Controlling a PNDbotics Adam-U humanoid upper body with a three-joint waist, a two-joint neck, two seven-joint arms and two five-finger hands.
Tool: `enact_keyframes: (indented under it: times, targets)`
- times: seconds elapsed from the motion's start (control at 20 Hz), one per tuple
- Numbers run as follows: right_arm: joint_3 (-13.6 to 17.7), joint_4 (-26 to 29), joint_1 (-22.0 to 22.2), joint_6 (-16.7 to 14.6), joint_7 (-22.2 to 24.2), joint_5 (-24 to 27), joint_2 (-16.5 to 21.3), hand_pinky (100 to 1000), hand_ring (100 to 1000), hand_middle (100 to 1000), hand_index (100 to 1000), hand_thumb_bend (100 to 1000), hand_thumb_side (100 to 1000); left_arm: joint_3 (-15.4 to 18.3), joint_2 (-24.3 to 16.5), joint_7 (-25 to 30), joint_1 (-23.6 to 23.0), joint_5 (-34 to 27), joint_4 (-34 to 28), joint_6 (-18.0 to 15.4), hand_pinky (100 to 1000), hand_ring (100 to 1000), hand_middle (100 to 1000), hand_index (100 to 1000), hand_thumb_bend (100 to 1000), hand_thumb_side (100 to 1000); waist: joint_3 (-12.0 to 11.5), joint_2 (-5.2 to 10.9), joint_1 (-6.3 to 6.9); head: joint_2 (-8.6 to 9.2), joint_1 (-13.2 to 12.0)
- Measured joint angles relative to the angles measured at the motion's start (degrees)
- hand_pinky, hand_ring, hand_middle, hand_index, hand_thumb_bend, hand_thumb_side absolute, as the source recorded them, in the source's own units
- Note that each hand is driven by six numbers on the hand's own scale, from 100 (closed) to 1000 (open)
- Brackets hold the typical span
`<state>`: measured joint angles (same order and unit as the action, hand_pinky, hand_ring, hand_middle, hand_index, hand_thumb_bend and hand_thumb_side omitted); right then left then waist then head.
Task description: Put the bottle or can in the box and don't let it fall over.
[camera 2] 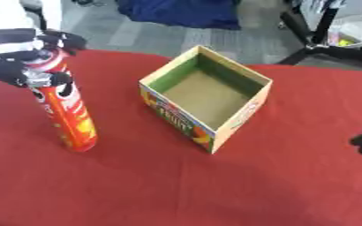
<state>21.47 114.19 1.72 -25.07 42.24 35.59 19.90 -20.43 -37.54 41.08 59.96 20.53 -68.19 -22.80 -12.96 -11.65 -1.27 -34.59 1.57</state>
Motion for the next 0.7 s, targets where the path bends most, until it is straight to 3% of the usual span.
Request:
enact_keyframes:
  times: [0.15,0.2,0.25,0.35,0.5,0.7]
  targets:
    - [0.0,0.0,-0.1,0.0,0.0,0.0,0.0,694,600,719,952,100,528,0.0,0.0,-0.3,0.0,0.8,0.1,-0.3,559,839,1000,1000,368,887,0.0,0.00,0.01,0.01,0.0]
    - [0.0,0.0,-0.1,0.0,0.0,0.0,0.0,695,600,719,951,100,528,0.0,0.0,-0.4,0.1,1.1,0.2,-0.4,490,807,1000,1000,392,878,0.0,0.00,0.01,0.01,0.0]
    - [0.0,0.0,-0.1,0.0,0.0,0.0,0.0,695,600,719,951,100,528,0.0,0.0,-0.5,0.1,1.2,0.4,-0.5,487,805,1000,1000,394,876,0.0,0.00,0.01,0.02,0.0]
    - [0.0,0.0,-0.1,0.0,0.0,0.0,0.0,695,600,719,951,100,529,0.0,0.0,-0.8,0.1,2.0,0.7,-0.8,465,784,1000,995,404,802,0.1,0.00,0.01,0.09,0.0]
    - [0.0,0.0,-0.1,0.0,0.0,0.0,0.0,697,601,720,952,100,529,0.0,0.0,-1.2,0.2,3.0,1.1,-1.2,462,783,1000,991,394,621,0.1,0.00,0.03,0.21,-0.1]
    - [0.0,0.0,-0.1,0.0,-0.1,0.0,0.0,698,601,720,952,100,529,0.0,0.0,-1.8,0.4,3.7,1.7,-1.8,461,783,1000,988,382,508,0.0,0.01,0.04,0.21,-0.1]
